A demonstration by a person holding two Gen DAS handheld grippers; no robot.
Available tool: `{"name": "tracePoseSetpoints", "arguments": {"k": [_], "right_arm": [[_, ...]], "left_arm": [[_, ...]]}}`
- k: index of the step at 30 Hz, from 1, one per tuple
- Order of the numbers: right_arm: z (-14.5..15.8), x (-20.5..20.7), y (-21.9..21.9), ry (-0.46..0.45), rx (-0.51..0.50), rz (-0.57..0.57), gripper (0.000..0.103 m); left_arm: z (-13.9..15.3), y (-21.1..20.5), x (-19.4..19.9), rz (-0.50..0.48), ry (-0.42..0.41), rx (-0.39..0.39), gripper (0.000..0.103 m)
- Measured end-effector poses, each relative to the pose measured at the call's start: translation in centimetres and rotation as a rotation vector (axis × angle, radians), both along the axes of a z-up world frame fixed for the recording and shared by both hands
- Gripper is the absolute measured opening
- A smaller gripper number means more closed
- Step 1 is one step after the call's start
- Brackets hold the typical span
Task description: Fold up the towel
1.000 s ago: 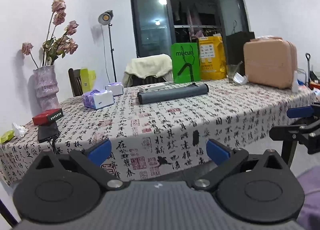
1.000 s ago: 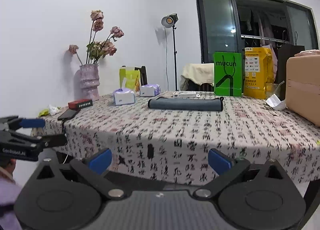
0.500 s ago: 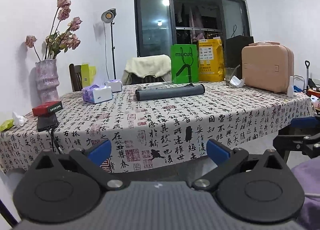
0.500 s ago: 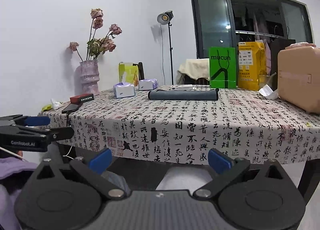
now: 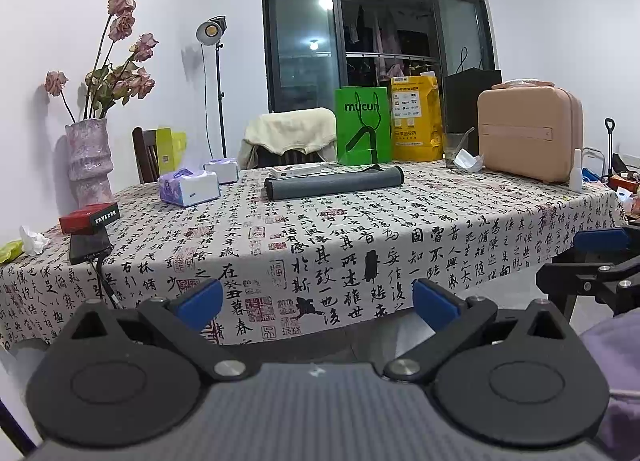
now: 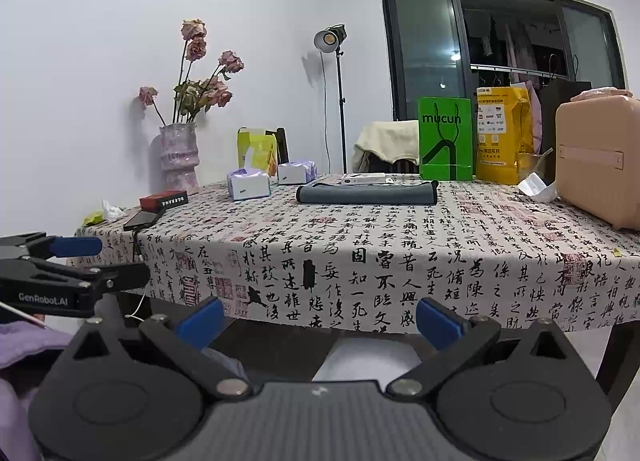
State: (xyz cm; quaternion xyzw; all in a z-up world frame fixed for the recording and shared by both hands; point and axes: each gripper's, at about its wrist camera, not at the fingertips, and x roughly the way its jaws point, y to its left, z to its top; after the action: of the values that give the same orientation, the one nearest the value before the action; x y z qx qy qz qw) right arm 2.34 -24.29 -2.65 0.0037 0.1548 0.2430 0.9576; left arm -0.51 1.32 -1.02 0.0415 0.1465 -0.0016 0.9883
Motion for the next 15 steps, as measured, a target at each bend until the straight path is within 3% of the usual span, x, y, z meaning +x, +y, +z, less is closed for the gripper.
{"name": "tracePoseSetpoints", "arguments": {"k": [15], "right_arm": [[0.06, 0.09, 0.05, -0.001, -0.002, 0.001, 0.103]], "left_arm": [[-0.03, -0.04, 0.08, -0.001, -0.001, 0.002, 0.103]]}}
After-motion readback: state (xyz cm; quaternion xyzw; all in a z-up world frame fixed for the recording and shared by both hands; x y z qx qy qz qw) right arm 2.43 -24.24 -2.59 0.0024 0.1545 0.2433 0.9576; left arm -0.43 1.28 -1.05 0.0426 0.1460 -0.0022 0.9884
